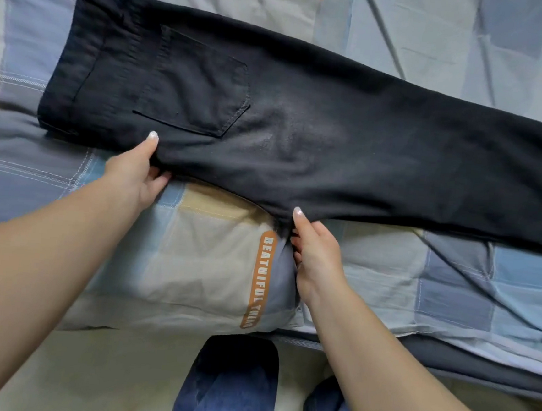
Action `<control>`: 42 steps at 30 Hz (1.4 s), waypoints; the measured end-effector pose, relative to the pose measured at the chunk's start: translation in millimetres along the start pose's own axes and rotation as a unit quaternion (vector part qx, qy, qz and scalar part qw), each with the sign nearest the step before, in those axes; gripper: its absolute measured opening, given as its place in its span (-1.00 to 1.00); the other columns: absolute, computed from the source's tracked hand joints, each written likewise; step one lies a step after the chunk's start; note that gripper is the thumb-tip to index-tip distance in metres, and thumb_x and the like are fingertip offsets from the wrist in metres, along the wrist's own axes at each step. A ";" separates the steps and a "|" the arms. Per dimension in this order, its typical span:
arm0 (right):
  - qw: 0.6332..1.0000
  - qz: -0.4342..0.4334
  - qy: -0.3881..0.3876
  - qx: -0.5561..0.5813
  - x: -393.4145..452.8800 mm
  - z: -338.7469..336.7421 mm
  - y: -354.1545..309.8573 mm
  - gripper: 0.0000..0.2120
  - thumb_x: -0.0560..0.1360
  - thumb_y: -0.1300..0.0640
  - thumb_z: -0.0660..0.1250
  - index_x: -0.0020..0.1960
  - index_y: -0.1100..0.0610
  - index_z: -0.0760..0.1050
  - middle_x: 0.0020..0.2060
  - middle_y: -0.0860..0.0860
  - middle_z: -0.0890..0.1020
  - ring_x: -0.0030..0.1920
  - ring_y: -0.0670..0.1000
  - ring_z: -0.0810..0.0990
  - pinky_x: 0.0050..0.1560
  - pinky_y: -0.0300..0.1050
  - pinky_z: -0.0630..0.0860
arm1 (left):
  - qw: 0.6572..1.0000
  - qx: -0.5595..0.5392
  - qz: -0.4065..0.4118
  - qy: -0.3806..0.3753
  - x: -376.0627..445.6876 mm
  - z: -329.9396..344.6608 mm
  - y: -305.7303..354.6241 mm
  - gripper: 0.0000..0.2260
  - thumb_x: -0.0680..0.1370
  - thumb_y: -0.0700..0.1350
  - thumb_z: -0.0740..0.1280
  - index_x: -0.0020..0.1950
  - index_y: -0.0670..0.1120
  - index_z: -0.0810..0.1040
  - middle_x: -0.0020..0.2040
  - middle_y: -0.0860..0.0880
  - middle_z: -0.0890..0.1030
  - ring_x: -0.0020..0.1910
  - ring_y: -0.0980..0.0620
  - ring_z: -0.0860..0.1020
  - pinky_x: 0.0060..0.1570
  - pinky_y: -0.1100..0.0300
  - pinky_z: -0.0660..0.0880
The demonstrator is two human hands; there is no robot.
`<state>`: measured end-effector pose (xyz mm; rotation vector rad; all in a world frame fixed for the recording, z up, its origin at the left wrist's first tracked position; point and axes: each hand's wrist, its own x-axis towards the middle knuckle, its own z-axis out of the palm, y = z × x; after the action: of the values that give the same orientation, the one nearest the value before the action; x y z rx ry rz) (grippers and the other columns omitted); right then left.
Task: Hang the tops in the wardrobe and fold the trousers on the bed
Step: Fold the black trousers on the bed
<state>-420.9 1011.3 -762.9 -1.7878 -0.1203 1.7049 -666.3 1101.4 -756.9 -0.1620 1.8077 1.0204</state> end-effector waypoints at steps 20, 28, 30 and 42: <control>0.852 -0.337 -0.070 -0.393 3.2 54.5 -46.1 -0.78 0.54 -0.02 0.28 0.15 -0.05 0.57 0.08 -0.23 0.56 0.13 -0.24 0.50 0.19 -0.30 0.40 | 0.993 -0.112 -0.008 -0.033 34.7 -29.9 22.6 -0.68 0.46 -0.07 0.47 0.18 -0.10 0.56 0.07 -0.07 0.67 -0.02 -0.02 0.67 -0.03 -0.04 0.61; 0.930 -0.154 -0.110 -0.315 78.8 130.0 -87.6 -0.30 0.53 -0.23 0.19 0.55 -0.12 -0.06 0.55 -0.12 -0.04 0.54 -0.04 -0.08 0.50 0.03 -0.05 | 0.973 -0.216 0.031 -0.078 38.9 -39.1 48.8 -0.64 0.46 -0.09 0.47 0.23 -0.11 0.55 0.09 -0.10 0.67 0.04 -0.10 0.66 0.08 -0.12 0.57; 0.927 -0.134 -0.116 -0.332 89.4 131.7 -84.7 -0.28 0.53 -0.25 0.18 0.55 -0.10 -0.08 0.55 -0.13 -0.10 0.54 -0.05 -0.14 0.51 0.07 -0.09 | 0.967 -0.214 0.045 -0.128 29.2 -37.2 55.7 -0.77 0.52 -0.14 0.40 0.17 -0.12 0.58 0.09 -0.09 0.67 0.07 -0.06 0.65 0.10 -0.03 0.56; 0.981 -0.027 -0.179 -0.071 41.0 85.6 -136.1 -0.31 0.40 -0.38 0.24 0.47 -0.18 0.21 0.47 -0.18 0.26 0.44 -0.13 0.24 0.42 0.09 0.11 | 0.909 -0.013 0.287 -0.303 -141.4 36.0 74.9 -0.62 0.44 -0.35 0.31 0.25 -0.16 0.54 0.16 -0.03 0.64 0.19 0.03 0.59 0.12 0.18 0.53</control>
<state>-444.0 1170.9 -723.6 -1.5402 -0.4513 2.0054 -612.8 1127.8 -604.2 0.6486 1.2737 1.3161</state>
